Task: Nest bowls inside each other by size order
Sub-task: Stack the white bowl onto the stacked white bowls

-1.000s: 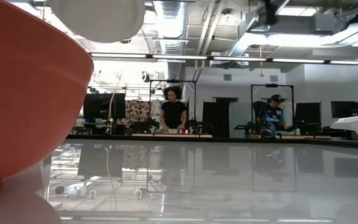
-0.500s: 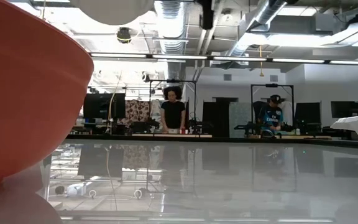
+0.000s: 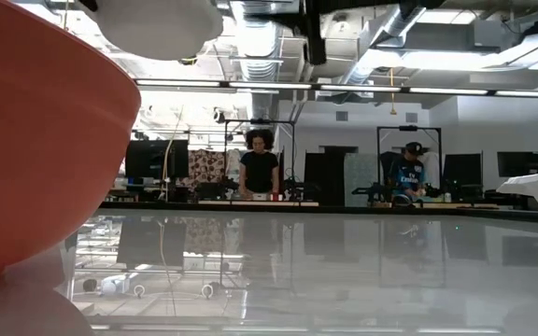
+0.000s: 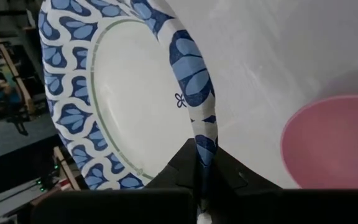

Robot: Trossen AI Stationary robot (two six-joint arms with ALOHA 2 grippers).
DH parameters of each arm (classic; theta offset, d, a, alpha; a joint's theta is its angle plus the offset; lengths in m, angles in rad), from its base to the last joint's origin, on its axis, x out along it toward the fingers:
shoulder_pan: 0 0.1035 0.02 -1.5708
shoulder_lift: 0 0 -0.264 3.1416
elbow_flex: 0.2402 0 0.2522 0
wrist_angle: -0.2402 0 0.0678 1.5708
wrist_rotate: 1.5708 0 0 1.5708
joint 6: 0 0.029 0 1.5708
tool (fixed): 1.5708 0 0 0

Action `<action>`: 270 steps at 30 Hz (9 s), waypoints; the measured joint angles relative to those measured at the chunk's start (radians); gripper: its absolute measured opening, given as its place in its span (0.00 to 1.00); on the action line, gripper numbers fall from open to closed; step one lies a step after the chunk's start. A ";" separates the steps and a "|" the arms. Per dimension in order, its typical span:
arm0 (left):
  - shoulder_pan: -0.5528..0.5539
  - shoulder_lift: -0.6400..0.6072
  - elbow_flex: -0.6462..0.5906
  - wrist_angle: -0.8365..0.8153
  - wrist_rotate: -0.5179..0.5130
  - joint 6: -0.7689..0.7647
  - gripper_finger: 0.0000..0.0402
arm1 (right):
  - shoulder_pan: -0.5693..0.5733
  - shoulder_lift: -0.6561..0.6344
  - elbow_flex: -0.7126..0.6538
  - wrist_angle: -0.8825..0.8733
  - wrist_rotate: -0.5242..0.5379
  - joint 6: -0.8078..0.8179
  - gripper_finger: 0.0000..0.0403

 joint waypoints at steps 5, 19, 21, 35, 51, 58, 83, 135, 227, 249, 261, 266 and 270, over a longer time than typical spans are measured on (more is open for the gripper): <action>-0.002 0.000 -0.015 0.036 0.000 -0.012 0.00 | -0.015 0.000 0.000 -0.018 0.075 -0.007 0.59; -0.002 0.000 -0.015 0.063 -0.004 -0.030 0.00 | -0.066 0.167 0.133 0.075 0.037 -0.020 0.59; -0.005 0.000 -0.016 0.061 0.003 -0.040 0.00 | -0.065 0.211 0.177 0.049 -0.003 -0.031 0.59; -0.033 0.000 -0.017 0.040 -0.002 -0.057 0.00 | -0.071 0.270 0.299 -0.099 -0.065 -0.014 0.48; -0.033 0.000 -0.016 0.054 0.049 -0.065 0.00 | -0.063 0.272 0.297 -0.161 -0.055 0.000 0.03; -0.034 0.000 -0.016 0.098 0.073 -0.066 0.06 | -0.063 0.272 0.297 -0.161 -0.055 -0.001 0.03; -0.033 0.000 0.225 0.103 -0.033 -0.231 0.49 | -0.078 0.271 0.297 -0.224 -0.060 -0.029 0.02; -0.114 -0.288 0.364 0.015 -0.164 -0.785 0.47 | 0.053 0.587 0.900 -0.693 -0.090 -0.229 0.02; -0.114 -0.267 0.363 -0.002 -0.091 -0.726 0.47 | 0.184 1.194 1.312 -0.128 -0.325 -0.256 0.02; -0.114 -0.267 0.363 -0.002 -0.092 -0.723 0.47 | 0.165 1.194 1.312 -0.246 -0.320 -0.277 0.02; -0.114 -0.267 0.363 -0.002 -0.092 -0.739 0.47 | 0.175 1.194 1.312 -0.230 -0.291 -0.317 0.13; -0.114 -0.267 0.363 -0.002 -0.092 -0.740 0.47 | 0.172 1.194 1.312 -0.227 -0.290 -0.344 0.23; -0.114 -0.266 0.363 -0.002 -0.091 -0.750 0.47 | 0.173 1.194 1.312 -0.222 -0.294 -0.348 0.33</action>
